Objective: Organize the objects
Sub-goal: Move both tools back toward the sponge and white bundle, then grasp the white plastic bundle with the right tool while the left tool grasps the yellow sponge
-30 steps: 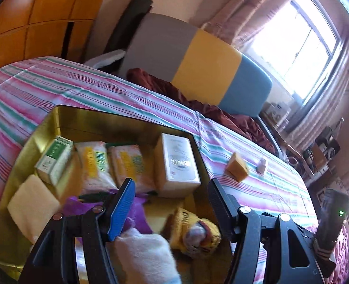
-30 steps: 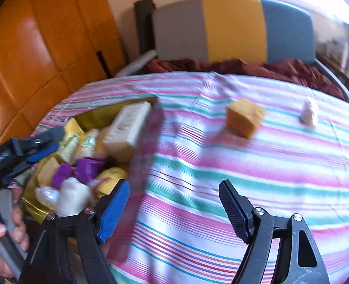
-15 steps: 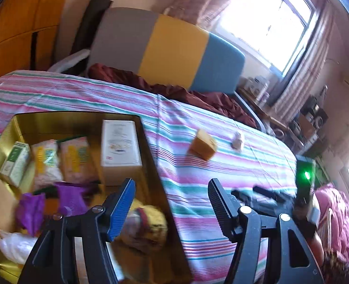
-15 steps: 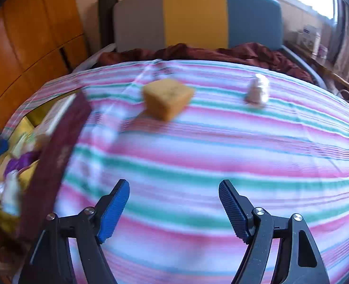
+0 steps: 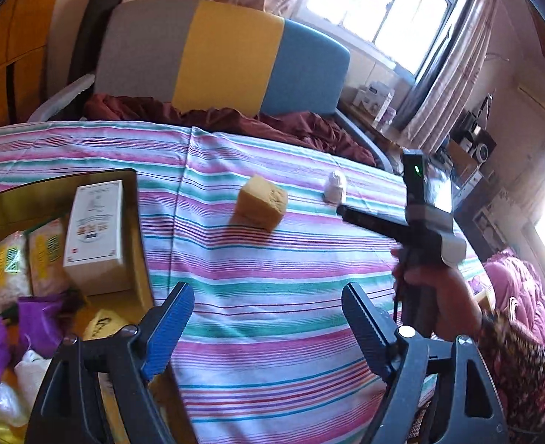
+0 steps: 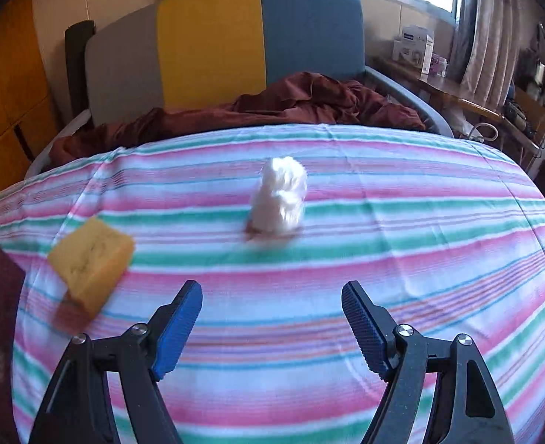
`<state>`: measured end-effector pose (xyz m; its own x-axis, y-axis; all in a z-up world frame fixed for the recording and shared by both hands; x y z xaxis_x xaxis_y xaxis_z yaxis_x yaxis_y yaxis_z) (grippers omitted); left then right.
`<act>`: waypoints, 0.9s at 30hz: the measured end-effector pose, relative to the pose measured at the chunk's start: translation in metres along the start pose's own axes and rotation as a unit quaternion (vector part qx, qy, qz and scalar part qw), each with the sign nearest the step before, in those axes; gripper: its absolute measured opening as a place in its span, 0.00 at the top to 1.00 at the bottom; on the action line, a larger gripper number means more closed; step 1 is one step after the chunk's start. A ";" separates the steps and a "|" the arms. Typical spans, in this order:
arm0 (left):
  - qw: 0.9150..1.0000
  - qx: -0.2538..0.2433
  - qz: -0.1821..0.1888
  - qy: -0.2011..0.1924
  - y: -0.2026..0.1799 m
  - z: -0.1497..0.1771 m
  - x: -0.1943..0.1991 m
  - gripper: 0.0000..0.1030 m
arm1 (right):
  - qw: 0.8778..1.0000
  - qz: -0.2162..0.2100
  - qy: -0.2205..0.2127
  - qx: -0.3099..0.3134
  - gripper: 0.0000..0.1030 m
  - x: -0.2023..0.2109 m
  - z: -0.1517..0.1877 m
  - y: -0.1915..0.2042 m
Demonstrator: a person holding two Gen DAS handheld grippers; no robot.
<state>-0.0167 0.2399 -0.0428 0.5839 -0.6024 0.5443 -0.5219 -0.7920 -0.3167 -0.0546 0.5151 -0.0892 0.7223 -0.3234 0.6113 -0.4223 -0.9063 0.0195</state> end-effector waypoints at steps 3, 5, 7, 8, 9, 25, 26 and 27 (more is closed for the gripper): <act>1.000 0.002 -0.003 0.008 -0.005 0.002 -0.007 0.19 | 1.000 -0.001 -0.018 0.011 0.24 -0.014 -0.011 0.001; 1.000 0.001 -0.001 0.018 -0.007 0.004 -0.012 0.19 | 0.999 -0.011 -0.030 0.003 0.24 -0.025 -0.019 0.000; 1.000 -0.001 -0.005 0.025 -0.008 0.006 -0.016 0.19 | 0.999 -0.009 -0.036 -0.008 0.24 -0.038 -0.026 -0.004; 1.000 -0.001 -0.005 0.027 -0.008 0.006 -0.017 0.19 | 0.999 -0.008 -0.039 -0.014 0.24 -0.044 -0.028 -0.006; 1.000 0.000 -0.004 0.030 -0.009 0.007 -0.019 0.19 | 0.999 -0.010 -0.039 -0.019 0.24 -0.051 -0.031 -0.007; 0.998 -0.013 0.007 0.054 -0.031 0.011 -0.039 0.19 | 1.000 0.001 0.005 -0.024 0.49 -0.099 -0.036 -0.011; 0.998 -0.014 0.008 0.054 -0.032 0.010 -0.040 0.19 | 1.000 0.000 0.002 -0.021 0.58 -0.098 -0.035 -0.010; 0.998 -0.017 0.006 0.053 -0.034 0.009 -0.040 0.19 | 1.000 -0.002 -0.001 -0.020 0.60 -0.097 -0.036 -0.009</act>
<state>-0.0170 0.2903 -0.0606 0.5095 -0.5962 0.6205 -0.5496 -0.7803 -0.2984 -0.1400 0.5645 -0.1200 0.7245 -0.3207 0.6102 -0.4410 -0.8960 0.0527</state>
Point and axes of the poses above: each gripper's, at about its wrist camera, not at the fingertips, and x roughly against the way its jaws point, y to its left, z to its underside, the point moved 2 cm from there along -x, roughly the way its jaws point, and after that the axes turned 12 degrees about -y, right-handed, at the moved point
